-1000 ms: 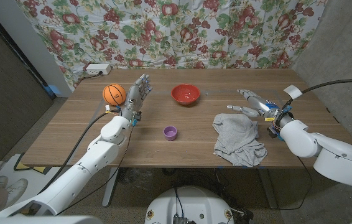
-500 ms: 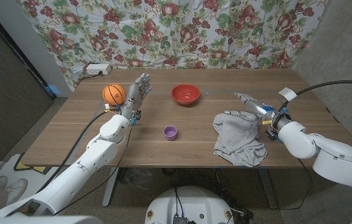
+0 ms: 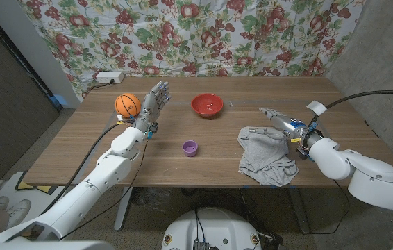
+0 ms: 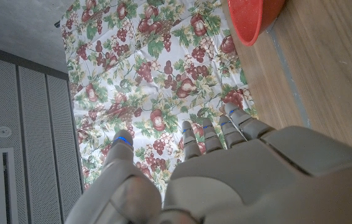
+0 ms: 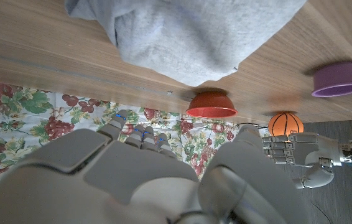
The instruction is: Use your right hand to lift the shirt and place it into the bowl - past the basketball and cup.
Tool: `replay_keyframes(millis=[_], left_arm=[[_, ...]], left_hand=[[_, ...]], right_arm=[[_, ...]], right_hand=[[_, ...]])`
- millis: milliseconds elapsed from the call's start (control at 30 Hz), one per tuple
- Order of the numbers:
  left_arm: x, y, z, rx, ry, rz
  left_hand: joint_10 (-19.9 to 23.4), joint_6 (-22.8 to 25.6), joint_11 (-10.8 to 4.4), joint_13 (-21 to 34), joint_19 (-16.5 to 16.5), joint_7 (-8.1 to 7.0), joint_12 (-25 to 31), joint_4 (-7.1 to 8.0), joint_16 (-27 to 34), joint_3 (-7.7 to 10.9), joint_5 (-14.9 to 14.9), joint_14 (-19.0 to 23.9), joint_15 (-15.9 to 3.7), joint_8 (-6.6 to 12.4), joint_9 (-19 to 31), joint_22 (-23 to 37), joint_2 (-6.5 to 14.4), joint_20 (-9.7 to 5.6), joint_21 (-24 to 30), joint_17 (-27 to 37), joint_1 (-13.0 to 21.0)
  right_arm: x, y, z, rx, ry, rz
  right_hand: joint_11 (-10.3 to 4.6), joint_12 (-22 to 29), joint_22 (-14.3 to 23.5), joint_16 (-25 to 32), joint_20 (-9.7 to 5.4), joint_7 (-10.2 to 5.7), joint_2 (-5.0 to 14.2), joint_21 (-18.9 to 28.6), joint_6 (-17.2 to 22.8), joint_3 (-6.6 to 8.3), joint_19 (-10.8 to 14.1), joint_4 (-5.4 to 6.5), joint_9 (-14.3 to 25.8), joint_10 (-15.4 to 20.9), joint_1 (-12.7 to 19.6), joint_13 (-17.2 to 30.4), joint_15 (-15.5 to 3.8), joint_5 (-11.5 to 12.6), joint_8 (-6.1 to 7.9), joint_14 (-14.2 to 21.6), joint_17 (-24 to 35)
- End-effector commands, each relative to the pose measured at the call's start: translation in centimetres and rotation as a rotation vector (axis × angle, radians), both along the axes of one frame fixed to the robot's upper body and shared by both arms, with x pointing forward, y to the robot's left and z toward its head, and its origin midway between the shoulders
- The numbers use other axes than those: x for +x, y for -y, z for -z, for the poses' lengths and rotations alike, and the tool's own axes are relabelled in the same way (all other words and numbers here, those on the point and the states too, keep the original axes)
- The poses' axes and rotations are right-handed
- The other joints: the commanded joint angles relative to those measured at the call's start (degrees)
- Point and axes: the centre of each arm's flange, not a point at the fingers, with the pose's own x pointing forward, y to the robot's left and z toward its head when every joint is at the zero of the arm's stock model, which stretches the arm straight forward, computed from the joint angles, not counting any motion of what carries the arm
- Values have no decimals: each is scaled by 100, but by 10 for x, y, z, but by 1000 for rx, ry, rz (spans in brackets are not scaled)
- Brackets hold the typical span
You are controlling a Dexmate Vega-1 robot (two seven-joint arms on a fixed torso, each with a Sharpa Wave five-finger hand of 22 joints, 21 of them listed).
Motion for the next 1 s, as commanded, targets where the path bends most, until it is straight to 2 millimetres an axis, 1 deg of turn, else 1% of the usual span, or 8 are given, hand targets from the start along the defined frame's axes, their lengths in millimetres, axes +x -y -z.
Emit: replay_keyframes(millis=[33, 300, 333, 567, 1000], left_arm=[[-1, 2, 1, 2, -4, -1], [-1, 3, -1, 15, 1, -2], [-1, 3, -2, 14, 2, -2], [-1, 0, 0, 1, 3, -12], [-3, -1, 2, -2, -1, -17]], left_hand=[[12, 49, -2, 17, 37, 10, -7, 21, 9, 35, -21, 21, -63, 21, 25, 19, 18, 7, 0, 25, 67], [9, 57, -3, 18, 32, 14, -8, 21, 6, 36, -22, 13, -60, 17, 25, 19, 19, 4, -2, 25, 70], [11, 57, 3, 18, 28, 8, -7, 21, 6, 36, -23, 12, -59, 16, 25, 19, 19, 6, -3, 25, 70], [13, 59, -3, 18, 23, 5, -7, 22, 3, 37, -24, 3, -64, 10, 25, 19, 21, 8, -4, 25, 73], [7, 65, 1, 17, 23, 7, -10, 23, 4, 38, -26, 1, -59, 3, 25, 19, 24, 5, -4, 26, 77]], right_arm=[[5, -1, 10, -35, -27, 8], [8, 0, 12, -39, -19, 19], [8, 0, 13, -43, -20, 21], [13, -1, 18, -45, -28, 26], [18, -3, 22, -61, -24, 39]], right_hand=[[40, 15, 15, -8, 29, -32, -9, 16, 17, -13, -18, -47, 6, -83, 71, 11, 29, 39, 50, -74, 17], [54, 4, 16, -16, 21, 4, -6, 11, 25, -18, -35, -44, 6, -127, 75, 11, 45, 49, 56, -113, 17], [59, 12, 16, -11, 21, 26, -6, 15, 161, -22, -29, -44, 5, -119, 80, 11, 50, 58, 109, -116, 17], [50, 21, 16, -9, 29, 63, -4, 18, 246, -24, -22, -47, 3, -108, 93, 11, 50, 69, 136, -126, 17], [28, 29, 15, -3, 17, 60, 7, 23, 231, -12, -8, -67, 1, -103, 146, 11, 38, 94, 123, -123, 15]])
